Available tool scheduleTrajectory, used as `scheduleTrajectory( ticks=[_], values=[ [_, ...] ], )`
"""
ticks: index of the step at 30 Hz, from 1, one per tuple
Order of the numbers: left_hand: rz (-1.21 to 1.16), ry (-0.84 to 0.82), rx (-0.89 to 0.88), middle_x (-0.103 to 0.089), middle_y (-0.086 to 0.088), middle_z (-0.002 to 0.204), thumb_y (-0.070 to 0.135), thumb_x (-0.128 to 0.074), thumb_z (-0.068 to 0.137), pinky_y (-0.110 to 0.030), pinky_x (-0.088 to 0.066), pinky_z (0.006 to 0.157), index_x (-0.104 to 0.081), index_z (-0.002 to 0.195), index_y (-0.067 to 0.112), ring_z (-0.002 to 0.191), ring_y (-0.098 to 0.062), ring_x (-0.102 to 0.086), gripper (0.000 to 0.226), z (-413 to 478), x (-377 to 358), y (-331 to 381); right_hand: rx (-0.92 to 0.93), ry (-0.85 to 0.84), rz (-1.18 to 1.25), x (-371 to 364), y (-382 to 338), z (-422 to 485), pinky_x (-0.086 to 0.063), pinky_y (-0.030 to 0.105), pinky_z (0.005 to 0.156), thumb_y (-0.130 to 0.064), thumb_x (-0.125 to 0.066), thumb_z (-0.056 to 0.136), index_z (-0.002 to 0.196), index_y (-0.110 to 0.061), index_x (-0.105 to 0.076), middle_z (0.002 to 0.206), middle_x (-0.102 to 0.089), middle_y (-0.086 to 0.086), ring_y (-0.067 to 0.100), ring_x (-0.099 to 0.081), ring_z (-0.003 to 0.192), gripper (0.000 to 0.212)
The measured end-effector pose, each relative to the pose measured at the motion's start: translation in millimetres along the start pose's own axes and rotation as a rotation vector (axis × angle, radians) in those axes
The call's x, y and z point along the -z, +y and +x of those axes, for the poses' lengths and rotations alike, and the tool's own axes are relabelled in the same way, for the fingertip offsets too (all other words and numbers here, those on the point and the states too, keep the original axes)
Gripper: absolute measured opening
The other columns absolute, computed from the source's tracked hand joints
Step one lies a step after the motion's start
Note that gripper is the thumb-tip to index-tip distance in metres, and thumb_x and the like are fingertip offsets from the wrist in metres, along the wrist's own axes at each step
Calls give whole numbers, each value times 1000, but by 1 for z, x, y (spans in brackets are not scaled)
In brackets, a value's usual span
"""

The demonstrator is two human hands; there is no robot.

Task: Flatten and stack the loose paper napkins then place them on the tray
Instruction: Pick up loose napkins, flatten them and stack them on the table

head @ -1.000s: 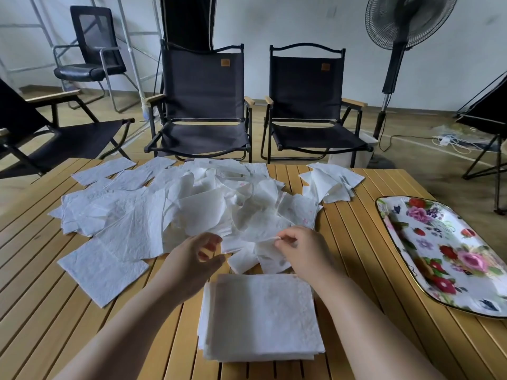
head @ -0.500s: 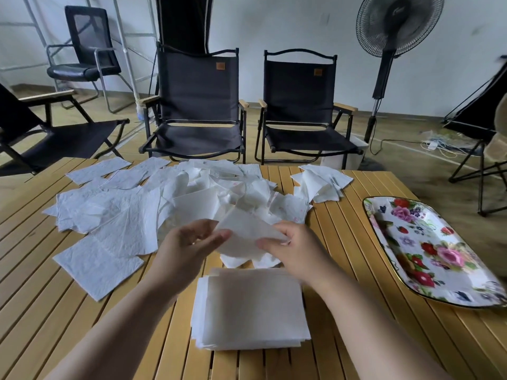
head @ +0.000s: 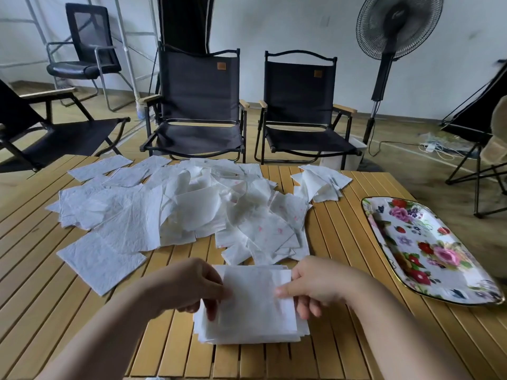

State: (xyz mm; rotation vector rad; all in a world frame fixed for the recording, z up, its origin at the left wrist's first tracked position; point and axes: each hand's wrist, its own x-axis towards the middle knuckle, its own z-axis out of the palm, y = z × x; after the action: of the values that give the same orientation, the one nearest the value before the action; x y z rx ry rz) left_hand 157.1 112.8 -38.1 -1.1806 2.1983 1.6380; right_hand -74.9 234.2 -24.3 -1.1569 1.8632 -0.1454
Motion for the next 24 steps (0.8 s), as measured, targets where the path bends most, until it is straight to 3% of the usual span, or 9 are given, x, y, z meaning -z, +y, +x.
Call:
scheduleTrajectory(
  ticks=[2, 4, 7, 8, 10, 13, 16, 19, 24],
  values=[
    [70, 40, 28, -74, -6, 70, 34, -63, 95, -20, -29, 46, -74, 82, 8, 44, -10, -38, 31, 4, 0, -1, -44, 135, -32, 1, 1, 7, -45, 27, 61, -58, -63, 90, 78, -14, -68, 60, -64, -2, 11, -52, 48, 46],
    [163, 199, 40, -67, 1, 60, 46, -58, 96, -21, -35, 48, -73, 74, 11, 45, -10, -42, 44, 8, 1, -1, -28, 420, 88, 3, 9, 22, -44, 27, 59, -57, -66, 88, 79, -10, -68, 61, -62, -3, 13, -53, 53, 48],
    [238, 472, -14, -55, 5, 48, 46, -55, 96, -23, -36, 52, -67, 63, 16, 41, -8, -41, 46, 16, 6, -9, 70, 786, 163, 3, 20, 49, -45, 23, 60, -31, -74, 88, 88, -21, -66, 85, -67, -8, 10, -60, 75, 13],
    [217, 519, -26, -55, 5, 47, 43, -56, 96, -23, -35, 52, -66, 63, 17, 39, -7, -40, 44, 19, 9, -11, 94, 798, 147, 2, 21, 57, -46, 21, 66, -23, -75, 87, 96, -26, -66, 99, -68, -10, 9, -61, 87, 13],
    [178, 550, -29, -57, 3, 48, 39, -56, 96, -23, -36, 50, -68, 66, 15, 38, -7, -42, 41, 24, 12, -16, 145, 725, 81, -2, 22, 74, -49, 24, 85, -18, -76, 85, 118, -33, -65, 122, -60, -13, 12, -56, 112, 38],
    [173, 560, -26, -59, 2, 50, 37, -56, 96, -22, -38, 50, -70, 69, 15, 38, -6, -44, 38, 28, 15, -21, 175, 673, -94, -6, 16, 88, -38, 30, 98, -27, -77, 84, 133, -36, -59, 136, -49, -14, 15, -42, 129, 54],
    [179, 570, -28, -60, 2, 51, 36, -55, 97, -22, -38, 50, -70, 70, 16, 39, -5, -44, 38, 30, 16, -22, 192, 724, -77, -8, 11, 96, -37, 38, 107, -36, -71, 89, 129, -35, -64, 134, -50, -14, 14, -40, 127, 41],
    [180, 576, -40, -61, 2, 51, 36, -55, 98, -22, -38, 49, -70, 69, 17, 39, -4, -44, 37, 33, 18, -22, 221, 770, 44, -8, 9, 98, -39, 42, 106, -40, -67, 93, 110, -35, -74, 121, -55, -18, 11, -45, 121, 19],
    [200, 578, -50, -62, 3, 53, 34, -54, 98, -20, -36, 46, -70, 70, 18, 39, -2, -43, 36, 34, 18, -17, 236, 797, 94, -8, 10, 97, -47, 43, 101, -35, -66, 95, 100, -30, -76, 99, -58, -22, 11, -58, 107, 12]
  ],
)
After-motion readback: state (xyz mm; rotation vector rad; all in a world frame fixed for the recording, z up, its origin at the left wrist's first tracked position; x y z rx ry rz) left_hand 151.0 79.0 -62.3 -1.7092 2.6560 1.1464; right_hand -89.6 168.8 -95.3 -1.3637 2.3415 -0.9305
